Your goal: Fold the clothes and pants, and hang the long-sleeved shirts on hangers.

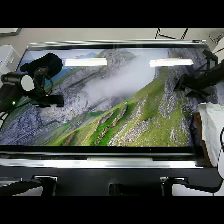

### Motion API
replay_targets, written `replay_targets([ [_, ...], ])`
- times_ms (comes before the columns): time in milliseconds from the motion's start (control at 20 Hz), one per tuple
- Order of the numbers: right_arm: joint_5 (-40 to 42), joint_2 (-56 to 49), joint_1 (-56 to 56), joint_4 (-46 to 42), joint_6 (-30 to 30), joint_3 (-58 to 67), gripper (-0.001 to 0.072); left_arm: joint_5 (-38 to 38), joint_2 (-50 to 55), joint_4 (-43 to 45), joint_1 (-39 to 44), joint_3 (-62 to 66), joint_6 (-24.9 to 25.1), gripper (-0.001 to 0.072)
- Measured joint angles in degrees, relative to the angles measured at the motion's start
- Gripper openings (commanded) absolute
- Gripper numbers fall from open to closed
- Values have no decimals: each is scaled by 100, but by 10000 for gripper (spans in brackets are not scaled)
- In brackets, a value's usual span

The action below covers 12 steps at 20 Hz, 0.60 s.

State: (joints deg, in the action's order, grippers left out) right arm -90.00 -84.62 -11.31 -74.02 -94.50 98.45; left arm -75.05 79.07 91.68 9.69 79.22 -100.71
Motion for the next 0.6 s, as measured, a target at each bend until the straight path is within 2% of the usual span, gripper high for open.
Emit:
replay_targets([
  [150, 297, 0, 0, -9, 17, 0, 705, 804, 114, -59, 0, -2, -26, 701],
  [250, 564, 0, 0, -13, 17, 0, 703, 1884, 295, -87, -96, 98, -109, 703],
  [350, 848, 0, 0, -26, 22, 0, 702, 2791, 737, -175, -463, 588, -476, 703],
  [450, 1084, -7, 0, -26, 37, 0, 702, 3163, 1425, -645, -1062, 1386, -879, 703],
  [600, 1259, -37, 0, -26, 37, -2, 697, 3228, 2452, -1746, -2100, 2444, -1460, 703],
])
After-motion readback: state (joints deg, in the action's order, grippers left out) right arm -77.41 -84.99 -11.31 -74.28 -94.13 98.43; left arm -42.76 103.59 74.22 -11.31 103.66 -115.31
